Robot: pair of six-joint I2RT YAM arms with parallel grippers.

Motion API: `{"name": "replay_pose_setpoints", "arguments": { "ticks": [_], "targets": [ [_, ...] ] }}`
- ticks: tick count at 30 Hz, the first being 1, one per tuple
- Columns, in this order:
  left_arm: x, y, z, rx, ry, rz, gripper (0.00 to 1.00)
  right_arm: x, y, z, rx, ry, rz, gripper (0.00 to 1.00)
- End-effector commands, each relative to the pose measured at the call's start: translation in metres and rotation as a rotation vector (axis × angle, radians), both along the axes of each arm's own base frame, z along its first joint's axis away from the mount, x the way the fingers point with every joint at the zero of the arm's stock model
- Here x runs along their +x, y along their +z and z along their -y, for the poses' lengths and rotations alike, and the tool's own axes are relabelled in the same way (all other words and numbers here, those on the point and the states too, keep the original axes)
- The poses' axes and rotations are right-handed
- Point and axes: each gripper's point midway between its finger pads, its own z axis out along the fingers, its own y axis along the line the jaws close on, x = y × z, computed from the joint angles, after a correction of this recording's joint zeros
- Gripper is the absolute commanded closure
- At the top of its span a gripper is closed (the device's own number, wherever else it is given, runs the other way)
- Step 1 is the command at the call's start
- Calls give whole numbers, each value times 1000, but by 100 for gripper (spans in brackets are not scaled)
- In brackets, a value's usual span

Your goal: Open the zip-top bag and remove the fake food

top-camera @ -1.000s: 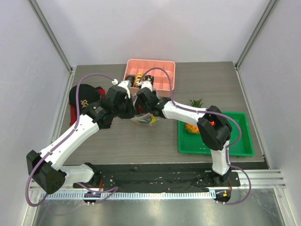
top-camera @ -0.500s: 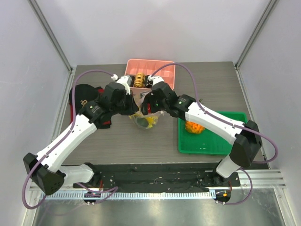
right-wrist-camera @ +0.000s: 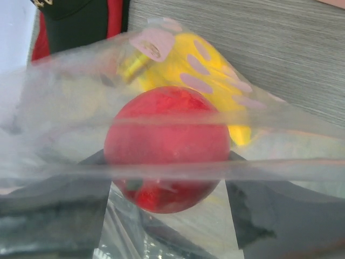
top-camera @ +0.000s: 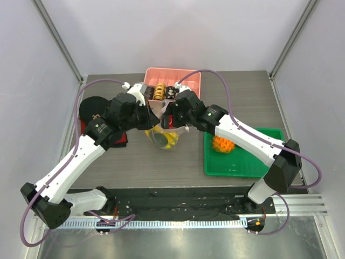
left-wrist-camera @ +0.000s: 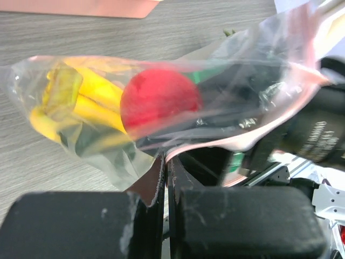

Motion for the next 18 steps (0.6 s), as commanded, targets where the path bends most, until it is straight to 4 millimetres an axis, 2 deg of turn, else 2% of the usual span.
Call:
{"name": "replay_pose_setpoints", "arguments": {
  "ticks": [1,4,5,6,7,10,13,14,16,18],
  "targets": [
    [9,46,-9,-53,60,118,100,-8,9,13,-16,36,58,99],
    [9,56,-10,-87,69,152,100,-15,-8,22,-103,77,39,99],
    [9,53,-11,-87,71,151,100,-18,-13,26,-127,81,28,99],
    [10,53,-11,-87,74,153,100,-19,-11,27,-130,86,35,99],
    [11,44,-14,-58,92,129,100,-21,-10,29,-132,90,41,98],
    [14,35,-19,-18,126,87,100,-25,11,25,-82,123,92,99],
    [19,43,-15,-47,137,102,100,-31,20,20,-55,177,118,99],
    [22,38,-14,-35,141,89,100,-29,24,19,-45,179,138,99],
    [25,46,-16,-28,160,92,100,-30,29,20,-37,183,154,99],
    [27,61,-11,-60,137,132,100,-30,25,22,-61,179,149,99]
  ]
}}
